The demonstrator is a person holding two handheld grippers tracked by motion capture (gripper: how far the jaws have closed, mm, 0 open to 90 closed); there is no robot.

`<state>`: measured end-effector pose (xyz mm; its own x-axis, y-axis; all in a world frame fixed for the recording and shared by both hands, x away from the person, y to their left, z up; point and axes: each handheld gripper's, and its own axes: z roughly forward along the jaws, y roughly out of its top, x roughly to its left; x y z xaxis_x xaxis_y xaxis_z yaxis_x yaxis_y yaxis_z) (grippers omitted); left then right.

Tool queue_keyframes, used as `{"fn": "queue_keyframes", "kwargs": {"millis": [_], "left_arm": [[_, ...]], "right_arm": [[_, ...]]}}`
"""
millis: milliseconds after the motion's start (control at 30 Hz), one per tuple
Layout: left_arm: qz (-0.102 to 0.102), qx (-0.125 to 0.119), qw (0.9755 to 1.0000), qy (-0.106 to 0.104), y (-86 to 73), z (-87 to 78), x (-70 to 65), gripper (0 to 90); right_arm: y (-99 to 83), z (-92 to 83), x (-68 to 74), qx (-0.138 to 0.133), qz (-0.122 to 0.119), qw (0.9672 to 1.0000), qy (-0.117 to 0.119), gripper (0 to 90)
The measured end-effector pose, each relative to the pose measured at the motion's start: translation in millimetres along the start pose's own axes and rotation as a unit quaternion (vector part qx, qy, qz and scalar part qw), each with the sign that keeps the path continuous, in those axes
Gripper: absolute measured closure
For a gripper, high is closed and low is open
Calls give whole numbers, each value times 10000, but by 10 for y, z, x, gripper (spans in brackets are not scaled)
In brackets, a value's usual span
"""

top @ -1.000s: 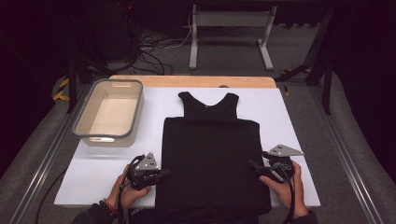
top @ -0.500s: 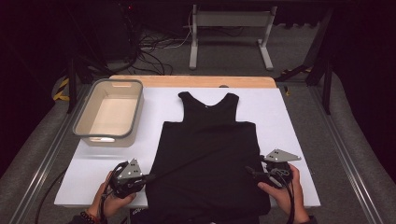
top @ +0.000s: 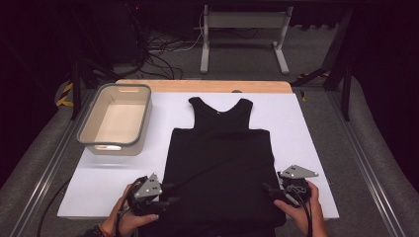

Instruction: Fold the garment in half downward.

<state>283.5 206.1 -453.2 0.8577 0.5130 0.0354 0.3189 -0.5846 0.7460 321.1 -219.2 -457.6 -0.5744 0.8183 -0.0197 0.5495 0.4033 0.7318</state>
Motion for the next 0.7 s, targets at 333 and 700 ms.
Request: {"fn": "queue_keyframes", "kwargs": {"millis": [333,700], "left_arm": [[63,272,9989,-387,66,221,-121,411],[-34,319,9976,-612,-23,83,-98,896]], "right_arm": [[-31,-20,64,-15,-98,9996,266,646],[-114,-156,161,55,-201,9969,759,857]]}}
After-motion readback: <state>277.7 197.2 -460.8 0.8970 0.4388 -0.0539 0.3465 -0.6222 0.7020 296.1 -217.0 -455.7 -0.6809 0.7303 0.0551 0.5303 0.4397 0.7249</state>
